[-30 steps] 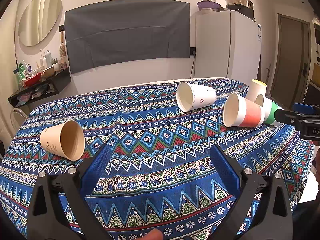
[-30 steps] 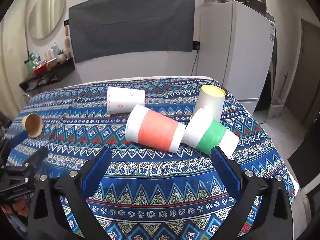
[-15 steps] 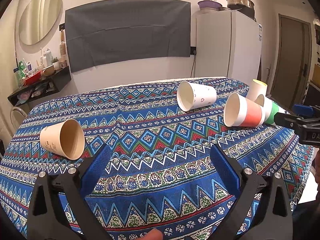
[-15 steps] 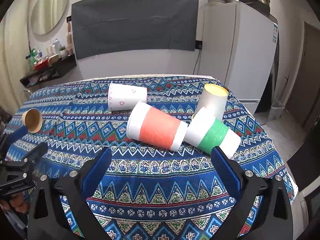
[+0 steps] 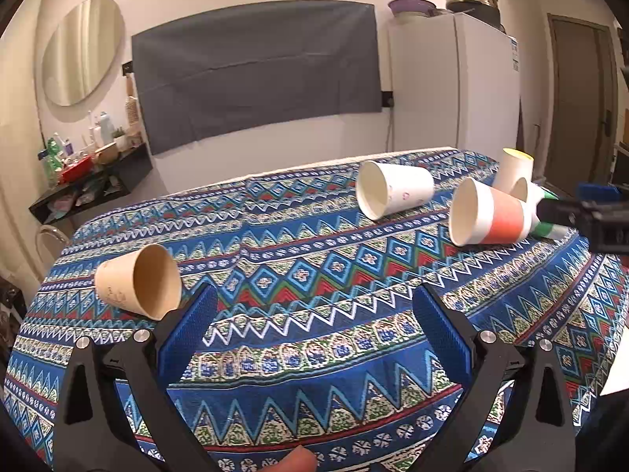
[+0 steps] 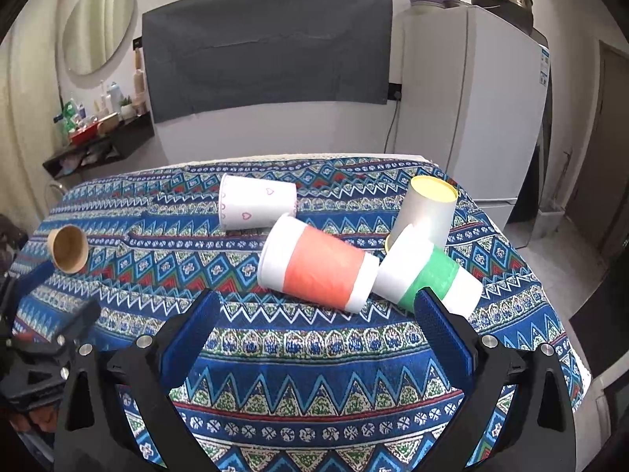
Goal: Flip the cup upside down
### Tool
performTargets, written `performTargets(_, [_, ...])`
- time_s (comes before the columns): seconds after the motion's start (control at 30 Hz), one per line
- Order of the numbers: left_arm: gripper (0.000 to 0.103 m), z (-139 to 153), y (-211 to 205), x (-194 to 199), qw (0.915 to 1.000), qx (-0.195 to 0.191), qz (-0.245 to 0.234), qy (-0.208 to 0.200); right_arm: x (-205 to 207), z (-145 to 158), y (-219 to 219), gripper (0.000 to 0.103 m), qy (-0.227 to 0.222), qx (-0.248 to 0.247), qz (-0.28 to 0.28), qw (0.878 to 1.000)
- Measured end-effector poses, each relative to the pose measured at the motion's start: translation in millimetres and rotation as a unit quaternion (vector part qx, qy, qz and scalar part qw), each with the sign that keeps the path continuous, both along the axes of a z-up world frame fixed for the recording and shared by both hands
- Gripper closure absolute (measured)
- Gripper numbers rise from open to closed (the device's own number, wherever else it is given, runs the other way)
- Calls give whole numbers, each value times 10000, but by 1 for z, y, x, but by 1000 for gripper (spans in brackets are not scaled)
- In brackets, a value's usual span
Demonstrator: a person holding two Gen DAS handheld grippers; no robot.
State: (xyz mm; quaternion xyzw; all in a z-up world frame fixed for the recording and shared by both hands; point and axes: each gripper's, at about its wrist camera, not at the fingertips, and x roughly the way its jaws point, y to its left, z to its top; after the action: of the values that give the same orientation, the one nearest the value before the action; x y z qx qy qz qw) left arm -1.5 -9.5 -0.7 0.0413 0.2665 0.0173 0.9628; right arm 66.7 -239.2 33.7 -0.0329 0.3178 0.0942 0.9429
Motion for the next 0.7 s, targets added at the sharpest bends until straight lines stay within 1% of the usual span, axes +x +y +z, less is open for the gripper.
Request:
performTargets(0.13, [6, 5, -6, 9, 9997, -19, -191, 153, 10, 6, -1, 8, 9, 20, -43, 10000])
performTargets(0.2, [6, 11, -8, 13, 9995, -30, -268, 153, 15, 9, 0, 8, -22, 37, -51, 10000])
performTargets(0.33, [6, 23, -15, 25, 9993, 136, -316, 147, 26, 16, 3, 8, 24, 96, 27, 9999])
performTargets(0.5, [6, 30, -20, 45, 9987, 217, -398, 218, 44, 25, 7, 8, 89, 80, -8, 9999])
performTargets(0.67, [6, 30, -21, 76, 9973, 23, -529, 510, 69, 26, 5, 8, 270, 197, -157, 9993])
performTargets(0.7, [6, 28, -20, 83, 9965, -23, -550, 628, 73, 24, 4, 8, 307, 217, -202, 9991])
